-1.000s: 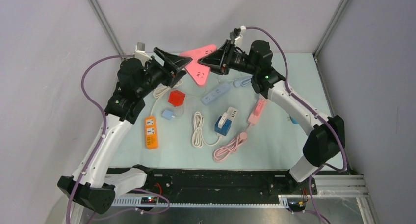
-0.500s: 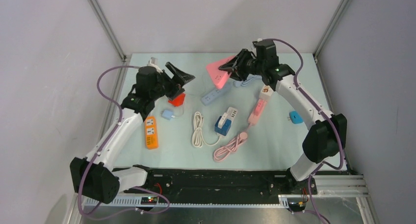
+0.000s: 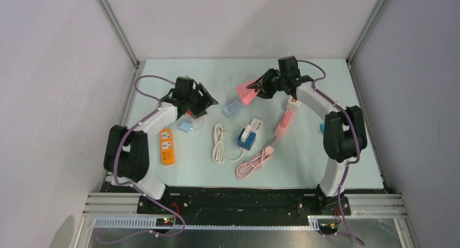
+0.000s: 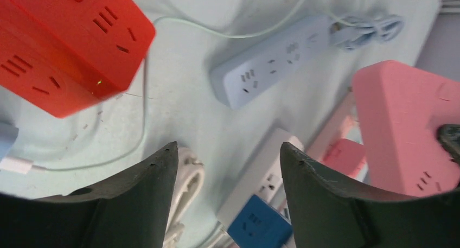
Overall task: Insert the plug
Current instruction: Insert the plug into the socket, then press the plug into the socket.
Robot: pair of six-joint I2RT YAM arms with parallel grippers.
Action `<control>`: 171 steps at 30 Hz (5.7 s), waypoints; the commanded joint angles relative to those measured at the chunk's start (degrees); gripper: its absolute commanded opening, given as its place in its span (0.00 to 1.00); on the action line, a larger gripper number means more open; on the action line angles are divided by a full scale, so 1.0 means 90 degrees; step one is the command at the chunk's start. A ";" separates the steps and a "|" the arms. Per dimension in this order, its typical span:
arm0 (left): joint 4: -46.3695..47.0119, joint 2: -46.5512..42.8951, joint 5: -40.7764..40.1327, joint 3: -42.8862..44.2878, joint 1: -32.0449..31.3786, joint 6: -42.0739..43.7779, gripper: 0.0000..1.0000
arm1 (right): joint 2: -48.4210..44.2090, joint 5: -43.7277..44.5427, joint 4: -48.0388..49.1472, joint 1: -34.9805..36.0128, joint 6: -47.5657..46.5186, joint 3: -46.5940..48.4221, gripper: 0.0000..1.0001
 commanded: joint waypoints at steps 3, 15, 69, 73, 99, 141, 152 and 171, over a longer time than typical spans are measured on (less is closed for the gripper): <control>0.0362 0.0748 -0.0075 0.0427 -0.0009 0.0262 0.67 | 0.0603 -0.0270 0.0411 -0.0161 0.0239 0.0337 0.00; 0.0493 0.1256 0.0238 0.0613 -0.0021 0.0785 0.66 | 0.1347 -0.0419 0.1237 -0.0134 0.0437 0.0578 0.00; 0.0539 0.1143 0.0549 0.0589 0.0033 0.0995 0.64 | 0.1663 -0.0061 0.0552 -0.0096 0.0337 -0.1000 0.24; 0.0537 0.1133 0.0560 0.0607 0.0035 0.0996 0.64 | 0.1695 -0.0067 0.0554 -0.0131 0.0333 -0.1267 0.31; 0.1043 0.1496 0.1048 0.1326 -0.0064 0.0880 0.67 | 0.2276 -0.0924 -0.0163 -0.0619 0.0069 -0.1036 0.23; 0.0965 0.3543 0.0478 0.2970 -0.1320 0.0865 0.28 | 0.2801 -0.0033 -0.2238 -0.0607 -0.0860 0.0405 0.60; 0.0639 0.3560 0.0416 0.3261 -0.1312 0.0958 0.26 | 0.2630 0.0120 -0.2397 -0.0649 -0.1178 0.0815 0.73; 0.0022 0.3063 0.0441 0.3540 -0.0521 0.1842 0.37 | 0.1043 0.0278 -0.1873 -0.0065 -0.2828 0.1124 0.58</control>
